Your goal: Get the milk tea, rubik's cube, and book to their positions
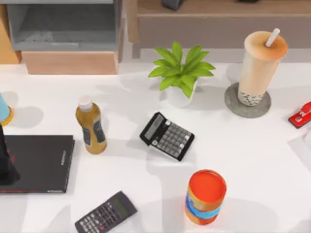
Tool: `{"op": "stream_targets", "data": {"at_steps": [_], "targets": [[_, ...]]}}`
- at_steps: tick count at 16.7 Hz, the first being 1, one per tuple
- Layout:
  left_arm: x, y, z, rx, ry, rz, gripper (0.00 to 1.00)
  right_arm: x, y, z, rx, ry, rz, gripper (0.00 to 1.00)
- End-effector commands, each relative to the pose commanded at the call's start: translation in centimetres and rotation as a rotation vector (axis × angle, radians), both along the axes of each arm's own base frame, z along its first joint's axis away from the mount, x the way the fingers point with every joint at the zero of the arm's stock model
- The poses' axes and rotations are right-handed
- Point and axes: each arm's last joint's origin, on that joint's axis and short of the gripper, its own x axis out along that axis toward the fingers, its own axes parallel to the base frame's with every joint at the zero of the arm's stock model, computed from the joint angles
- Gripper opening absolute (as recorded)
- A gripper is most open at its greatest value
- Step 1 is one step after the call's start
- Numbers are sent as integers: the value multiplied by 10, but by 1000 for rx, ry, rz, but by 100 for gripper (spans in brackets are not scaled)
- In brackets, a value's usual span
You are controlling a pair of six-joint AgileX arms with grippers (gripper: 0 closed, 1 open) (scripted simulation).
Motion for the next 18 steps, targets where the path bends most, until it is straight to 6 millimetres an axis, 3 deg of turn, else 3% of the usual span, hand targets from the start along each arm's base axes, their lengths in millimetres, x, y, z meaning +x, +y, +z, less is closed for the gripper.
{"op": "stream_targets", "data": {"at_steps": [4,9,11,14,18], "targets": [[0,0,0,0,0,0,100,-1,0,20,-2,3,0,0],[0,0,0,0,0,0,100,0,0,21,-2,3,0,0],[0,0,0,0,0,0,100,10,1,29,-30,-51,24,0],[0,0,0,0,0,0,100,49,10,56,-127,-239,109,0],[0,0,0,0,0,0,100,128,45,113,-250,-651,206,0]]}}
